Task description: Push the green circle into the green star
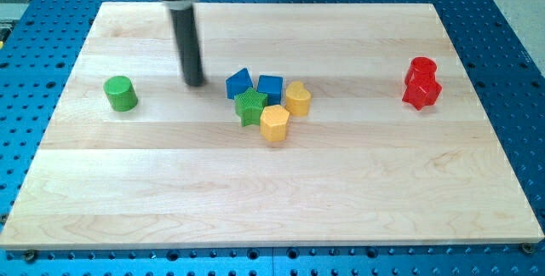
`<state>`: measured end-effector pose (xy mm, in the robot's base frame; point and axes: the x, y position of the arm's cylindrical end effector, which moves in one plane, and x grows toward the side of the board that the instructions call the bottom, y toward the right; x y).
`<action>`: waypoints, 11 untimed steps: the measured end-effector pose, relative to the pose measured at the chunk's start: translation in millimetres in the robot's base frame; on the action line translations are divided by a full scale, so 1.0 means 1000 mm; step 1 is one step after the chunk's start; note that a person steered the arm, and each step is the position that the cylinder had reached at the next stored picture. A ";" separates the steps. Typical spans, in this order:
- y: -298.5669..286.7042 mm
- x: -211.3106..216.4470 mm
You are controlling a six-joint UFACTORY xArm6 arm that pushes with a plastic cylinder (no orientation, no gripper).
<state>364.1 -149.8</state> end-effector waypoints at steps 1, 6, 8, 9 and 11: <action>-0.084 -0.020; -0.082 0.042; 0.040 0.051; 0.027 0.062; 0.077 0.124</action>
